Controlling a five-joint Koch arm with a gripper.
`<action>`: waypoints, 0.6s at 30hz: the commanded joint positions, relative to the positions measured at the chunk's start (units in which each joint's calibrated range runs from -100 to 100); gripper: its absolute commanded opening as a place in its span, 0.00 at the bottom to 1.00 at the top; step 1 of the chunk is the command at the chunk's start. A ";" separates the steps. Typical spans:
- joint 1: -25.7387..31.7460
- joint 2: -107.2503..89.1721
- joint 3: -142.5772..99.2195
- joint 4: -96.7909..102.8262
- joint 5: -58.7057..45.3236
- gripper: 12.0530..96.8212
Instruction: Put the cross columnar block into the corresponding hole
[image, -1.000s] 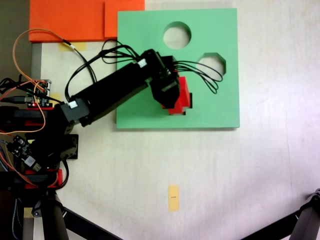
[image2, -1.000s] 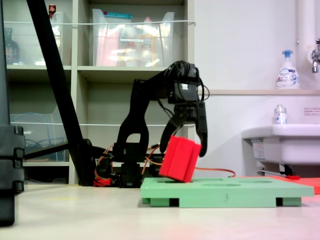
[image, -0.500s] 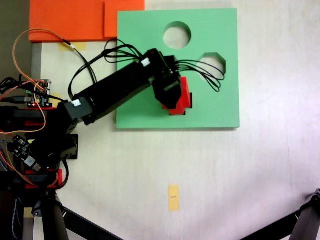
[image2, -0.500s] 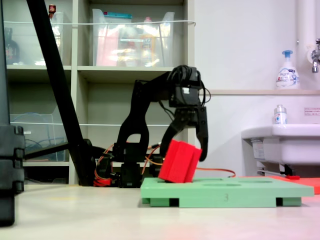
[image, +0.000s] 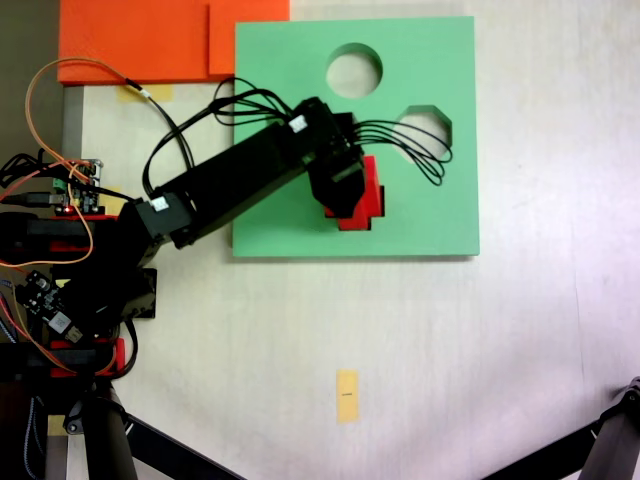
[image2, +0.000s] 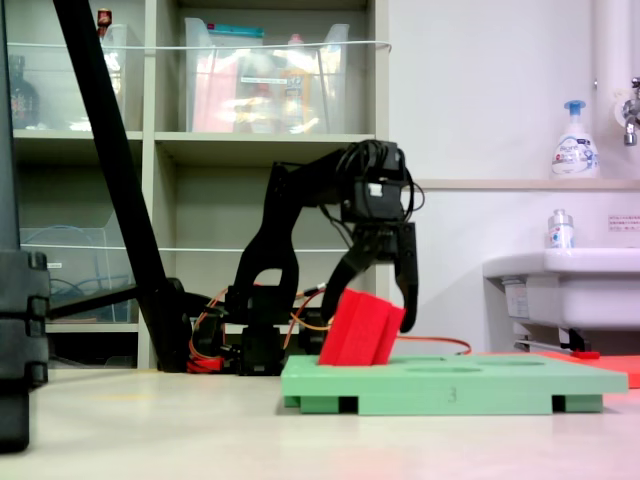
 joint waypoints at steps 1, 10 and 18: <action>0.78 -0.30 2.91 -2.95 0.24 0.18; 0.78 3.89 2.41 -3.04 0.15 0.29; -0.39 4.45 2.31 -3.33 -0.34 0.50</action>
